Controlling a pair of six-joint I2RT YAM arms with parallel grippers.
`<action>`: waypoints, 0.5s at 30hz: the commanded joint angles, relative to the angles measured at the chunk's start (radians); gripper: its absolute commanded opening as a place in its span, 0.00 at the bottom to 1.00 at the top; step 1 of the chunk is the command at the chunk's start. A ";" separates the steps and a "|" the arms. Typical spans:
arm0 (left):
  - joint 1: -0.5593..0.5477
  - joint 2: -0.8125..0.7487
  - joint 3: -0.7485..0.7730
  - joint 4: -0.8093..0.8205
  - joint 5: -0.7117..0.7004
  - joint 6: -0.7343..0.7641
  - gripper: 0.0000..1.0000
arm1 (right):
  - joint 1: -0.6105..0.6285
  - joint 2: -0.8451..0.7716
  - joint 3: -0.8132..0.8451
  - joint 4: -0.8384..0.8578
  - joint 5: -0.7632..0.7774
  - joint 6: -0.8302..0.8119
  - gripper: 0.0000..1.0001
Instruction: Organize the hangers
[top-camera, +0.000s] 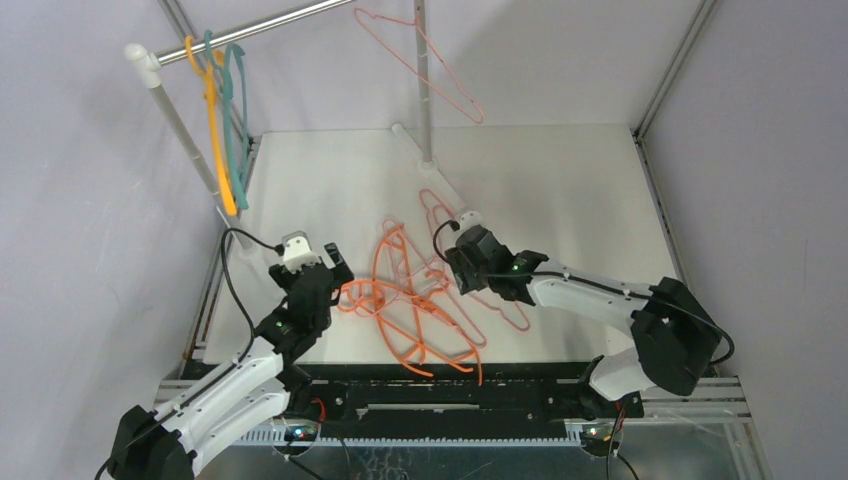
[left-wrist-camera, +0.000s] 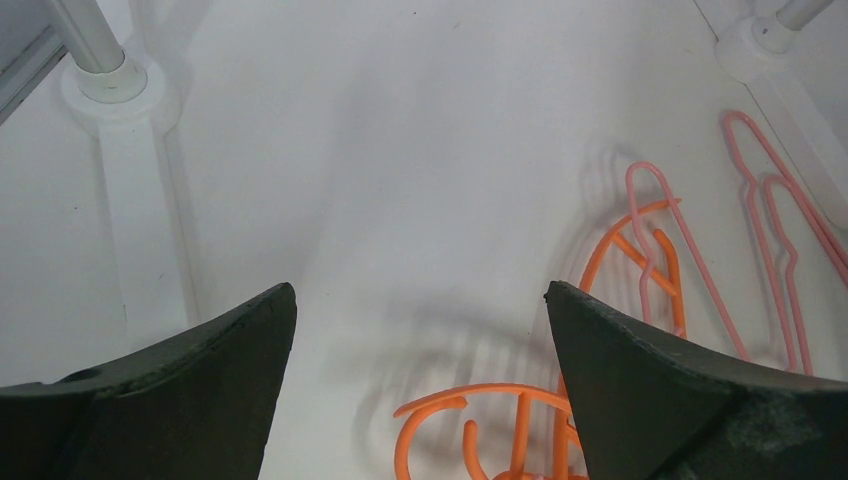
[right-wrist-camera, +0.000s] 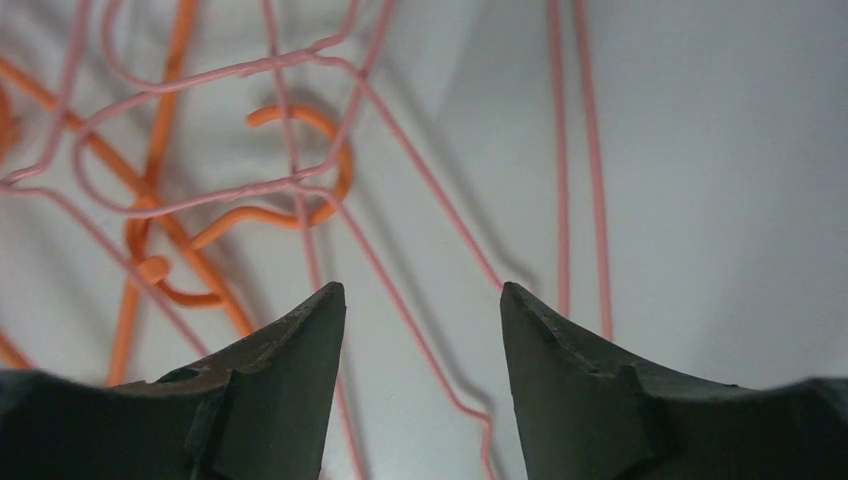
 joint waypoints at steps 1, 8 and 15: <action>0.004 -0.010 0.021 0.020 0.001 -0.006 1.00 | -0.061 0.053 0.035 0.067 -0.033 -0.019 0.65; 0.005 -0.005 0.021 0.025 0.004 -0.007 0.99 | -0.094 0.161 0.099 0.088 -0.095 -0.087 0.58; 0.004 0.005 0.022 0.026 0.004 -0.007 0.99 | -0.136 0.244 0.149 0.092 -0.164 -0.117 0.56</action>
